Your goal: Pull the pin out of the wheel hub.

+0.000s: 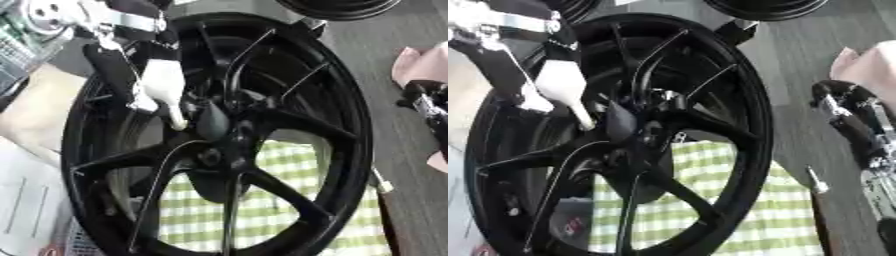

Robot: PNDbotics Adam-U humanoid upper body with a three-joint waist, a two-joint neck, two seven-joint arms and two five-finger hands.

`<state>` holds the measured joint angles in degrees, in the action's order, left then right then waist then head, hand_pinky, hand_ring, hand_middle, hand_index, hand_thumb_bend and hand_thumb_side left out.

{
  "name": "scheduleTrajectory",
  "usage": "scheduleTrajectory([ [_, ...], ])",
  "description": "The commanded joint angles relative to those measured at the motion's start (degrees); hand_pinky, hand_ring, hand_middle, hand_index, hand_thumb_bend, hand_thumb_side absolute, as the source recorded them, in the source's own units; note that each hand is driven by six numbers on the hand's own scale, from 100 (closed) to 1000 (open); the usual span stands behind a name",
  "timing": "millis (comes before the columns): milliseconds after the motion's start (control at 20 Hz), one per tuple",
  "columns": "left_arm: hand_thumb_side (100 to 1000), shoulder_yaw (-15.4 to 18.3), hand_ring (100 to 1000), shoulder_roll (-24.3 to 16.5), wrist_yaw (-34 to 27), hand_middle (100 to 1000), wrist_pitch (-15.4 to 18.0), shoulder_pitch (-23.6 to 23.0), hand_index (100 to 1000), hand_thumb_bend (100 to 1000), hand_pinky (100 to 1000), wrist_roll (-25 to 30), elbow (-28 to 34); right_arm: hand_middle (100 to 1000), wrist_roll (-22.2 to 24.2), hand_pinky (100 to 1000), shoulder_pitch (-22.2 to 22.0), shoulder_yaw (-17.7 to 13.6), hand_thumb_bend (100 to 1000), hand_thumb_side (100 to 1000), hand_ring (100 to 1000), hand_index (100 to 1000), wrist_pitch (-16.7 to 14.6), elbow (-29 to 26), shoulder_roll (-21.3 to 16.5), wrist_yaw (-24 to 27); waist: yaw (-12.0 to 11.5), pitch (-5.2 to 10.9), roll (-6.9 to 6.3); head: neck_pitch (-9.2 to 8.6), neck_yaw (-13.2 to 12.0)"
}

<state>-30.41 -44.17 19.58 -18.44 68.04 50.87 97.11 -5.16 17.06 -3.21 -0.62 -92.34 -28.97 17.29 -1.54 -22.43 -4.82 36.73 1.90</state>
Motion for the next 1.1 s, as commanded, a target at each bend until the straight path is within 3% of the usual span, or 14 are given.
scheduleTrajectory([
  [50,177,6.73,563,-3.8,-0.78,289,-1.55,-0.01,425,414,706,-0.97,3.19,603,-0.02,897,0.17,-0.76,359,421,659,724,-0.16,-0.81,-1.21,0.13,-0.22,1.75,0.47,0.08,0.14],
  [300,196,17.39,558,-9.07,-1.11,279,-2.7,-4.75,424,444,692,-10.42,2.81,603,-0.25,898,-0.04,-1.12,359,421,659,724,-0.36,-1.15,-1.35,0.2,-0.88,2.06,0.9,0.54,0.34],
  [600,237,30.9,570,-17.2,-4.3,302,-4.29,-20.4,460,477,675,-23.75,-4.64,604,-1.36,898,-0.27,-2.26,362,418,659,724,-0.68,-1.95,-1.33,0.56,-1.87,2.09,1.88,1.83,0.63],
  [900,327,39.31,715,-17.54,-9.89,571,-3.21,-33.21,715,618,727,-31.56,-8.53,604,-1.83,898,-0.09,-2.62,361,418,659,724,-0.85,-2.21,-0.98,1.0,-2.26,2.08,2.92,1.62,1.49],
  [950,396,40.39,753,-17.29,-10.79,626,-2.93,-35.05,762,709,740,-32.6,-8.66,604,-1.93,898,-0.15,-2.71,361,417,659,725,-0.87,-2.2,-0.95,1.04,-2.31,2.09,3.03,1.59,1.63],
  [1100,497,42.84,773,-16.26,-14.03,658,-2.06,-38.83,790,811,736,-35.4,-8.38,604,-2.23,897,-0.36,-2.99,360,417,659,724,-0.97,-2.22,-0.98,1.15,-2.43,2.27,3.32,1.64,1.87],
])
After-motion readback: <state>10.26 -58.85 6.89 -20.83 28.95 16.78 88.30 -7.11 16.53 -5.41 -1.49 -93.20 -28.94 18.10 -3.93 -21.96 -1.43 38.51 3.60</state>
